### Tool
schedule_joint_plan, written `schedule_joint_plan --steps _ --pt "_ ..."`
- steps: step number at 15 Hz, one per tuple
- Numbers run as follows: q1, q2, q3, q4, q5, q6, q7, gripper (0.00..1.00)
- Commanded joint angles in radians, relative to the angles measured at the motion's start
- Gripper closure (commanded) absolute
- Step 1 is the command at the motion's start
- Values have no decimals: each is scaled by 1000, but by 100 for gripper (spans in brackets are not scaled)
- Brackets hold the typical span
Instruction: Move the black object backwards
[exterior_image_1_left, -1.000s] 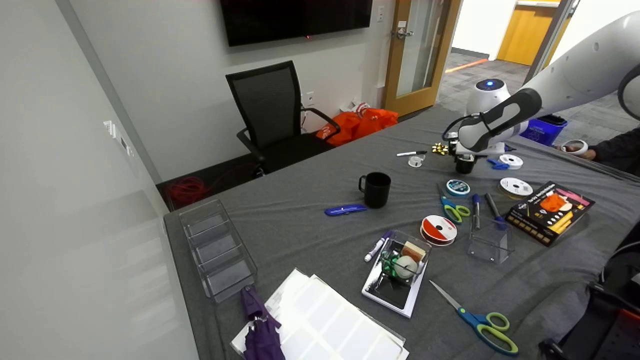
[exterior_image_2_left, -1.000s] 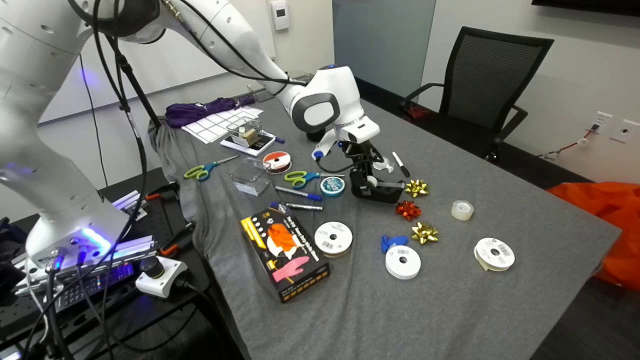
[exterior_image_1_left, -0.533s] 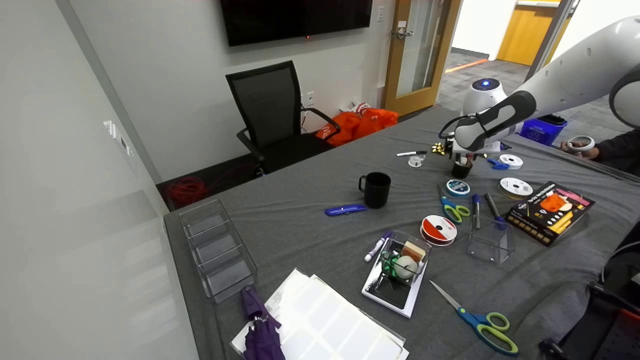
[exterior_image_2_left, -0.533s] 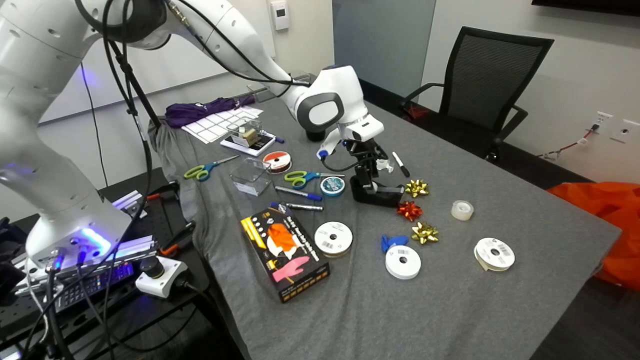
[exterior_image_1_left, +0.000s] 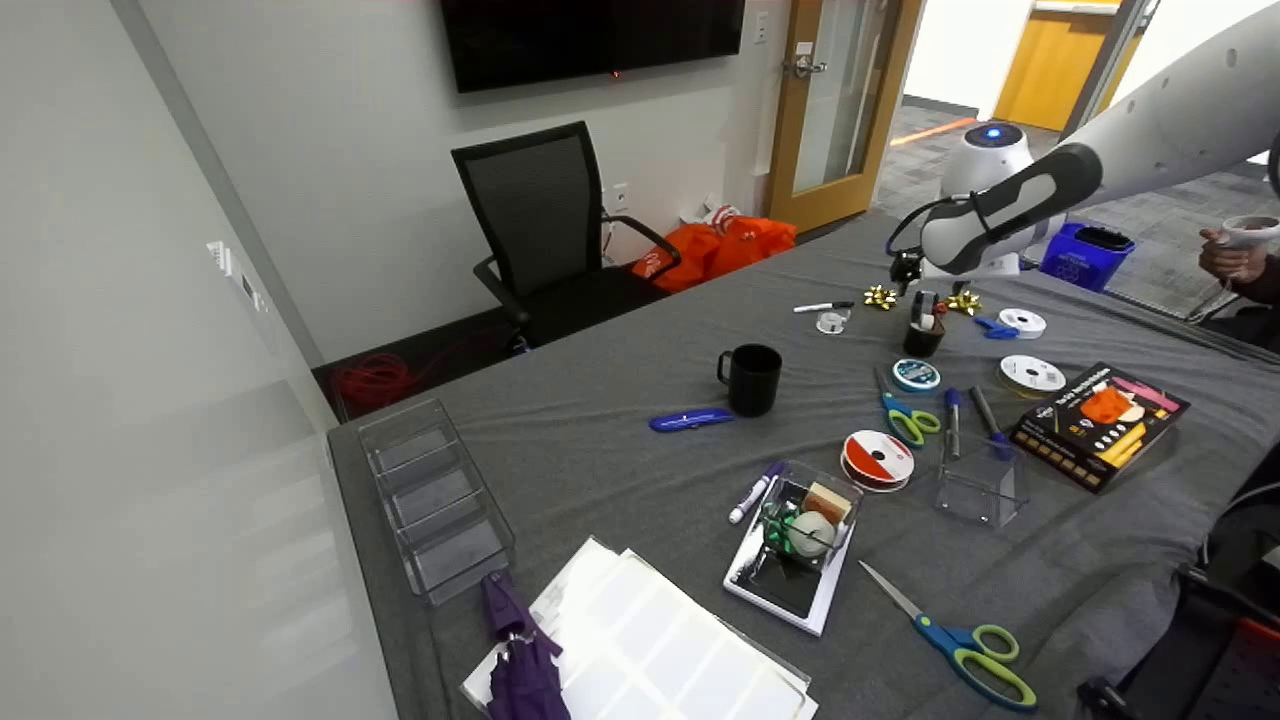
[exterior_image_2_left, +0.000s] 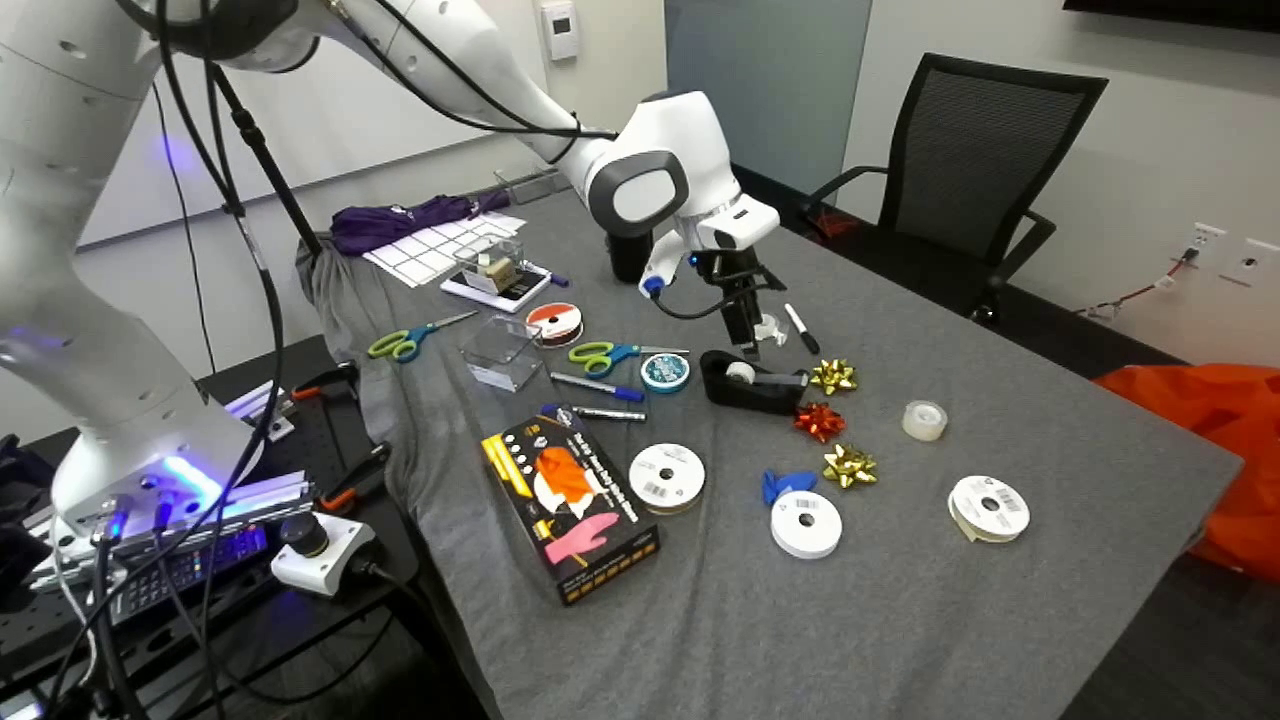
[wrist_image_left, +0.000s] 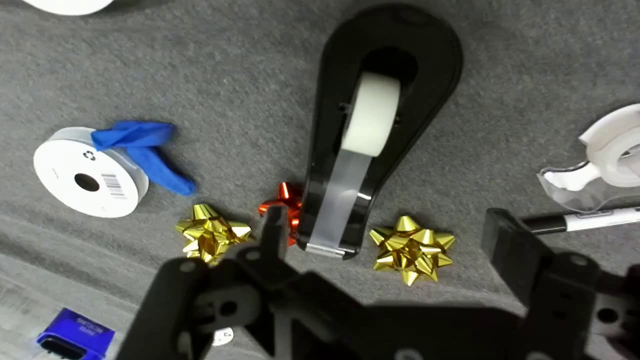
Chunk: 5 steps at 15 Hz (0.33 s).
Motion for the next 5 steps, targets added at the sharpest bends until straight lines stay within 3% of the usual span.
schedule_joint_plan --steps 1,5 --pt "-104 -216 118 -184 4 -22 -224 0" --pt "-224 -398 208 -336 29 -108 -471 0"
